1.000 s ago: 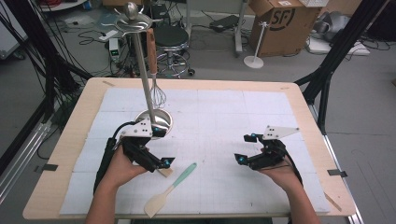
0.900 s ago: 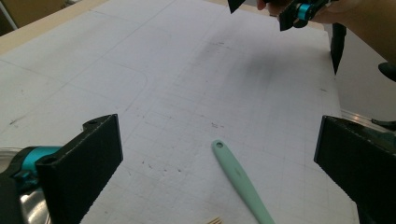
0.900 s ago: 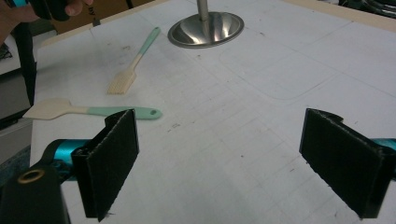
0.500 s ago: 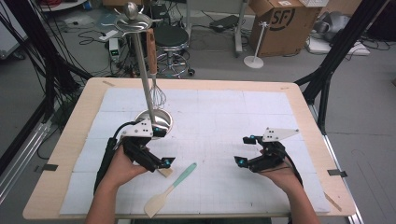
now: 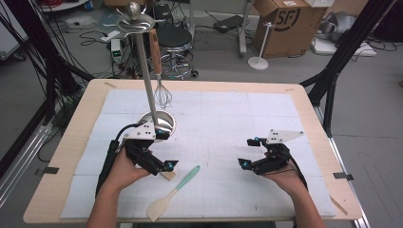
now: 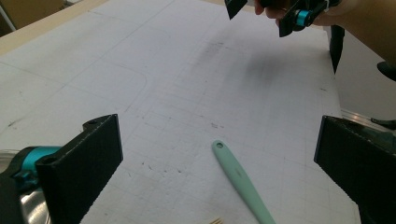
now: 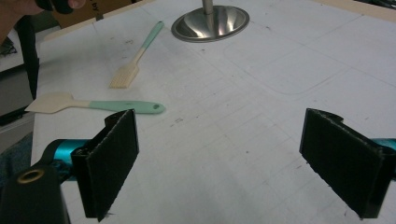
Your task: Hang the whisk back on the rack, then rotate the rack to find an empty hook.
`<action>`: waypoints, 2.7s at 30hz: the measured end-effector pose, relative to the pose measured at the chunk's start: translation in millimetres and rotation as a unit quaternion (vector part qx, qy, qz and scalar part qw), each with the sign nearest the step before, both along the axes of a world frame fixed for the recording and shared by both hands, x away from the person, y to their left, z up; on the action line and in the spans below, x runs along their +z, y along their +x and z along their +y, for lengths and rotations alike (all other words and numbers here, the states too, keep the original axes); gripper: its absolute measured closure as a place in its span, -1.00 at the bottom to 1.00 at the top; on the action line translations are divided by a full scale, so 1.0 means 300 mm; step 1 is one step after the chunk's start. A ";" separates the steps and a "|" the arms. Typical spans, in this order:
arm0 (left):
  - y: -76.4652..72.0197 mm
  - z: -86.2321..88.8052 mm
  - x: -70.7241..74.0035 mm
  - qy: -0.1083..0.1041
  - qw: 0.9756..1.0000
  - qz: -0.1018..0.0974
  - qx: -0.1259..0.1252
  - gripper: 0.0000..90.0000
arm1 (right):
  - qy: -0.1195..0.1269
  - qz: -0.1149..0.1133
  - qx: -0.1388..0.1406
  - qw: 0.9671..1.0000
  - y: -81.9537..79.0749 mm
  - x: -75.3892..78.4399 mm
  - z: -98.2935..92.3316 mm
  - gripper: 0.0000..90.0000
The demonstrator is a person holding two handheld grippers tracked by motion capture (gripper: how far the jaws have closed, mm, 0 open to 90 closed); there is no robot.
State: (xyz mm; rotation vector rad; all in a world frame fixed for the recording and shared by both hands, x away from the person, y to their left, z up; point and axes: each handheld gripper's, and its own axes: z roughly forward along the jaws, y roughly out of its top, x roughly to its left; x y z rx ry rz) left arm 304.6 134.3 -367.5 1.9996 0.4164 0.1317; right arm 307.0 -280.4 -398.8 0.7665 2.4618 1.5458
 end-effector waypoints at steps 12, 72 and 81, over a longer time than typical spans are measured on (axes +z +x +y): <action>-0.003 0.006 0.006 -0.004 1.000 0.001 0.003 -0.96 | -0.002 0.004 -0.003 1.000 0.001 -0.002 -0.003 -0.76; 0.064 0.137 0.280 -0.101 0.986 0.025 -0.128 0.90 | -0.001 0.005 0.001 1.000 0.011 -0.007 -0.024 -0.76; 0.057 0.147 0.312 -0.044 0.993 0.013 -0.106 0.96 | -0.004 0.004 0.004 1.000 0.013 -0.010 -0.021 -0.76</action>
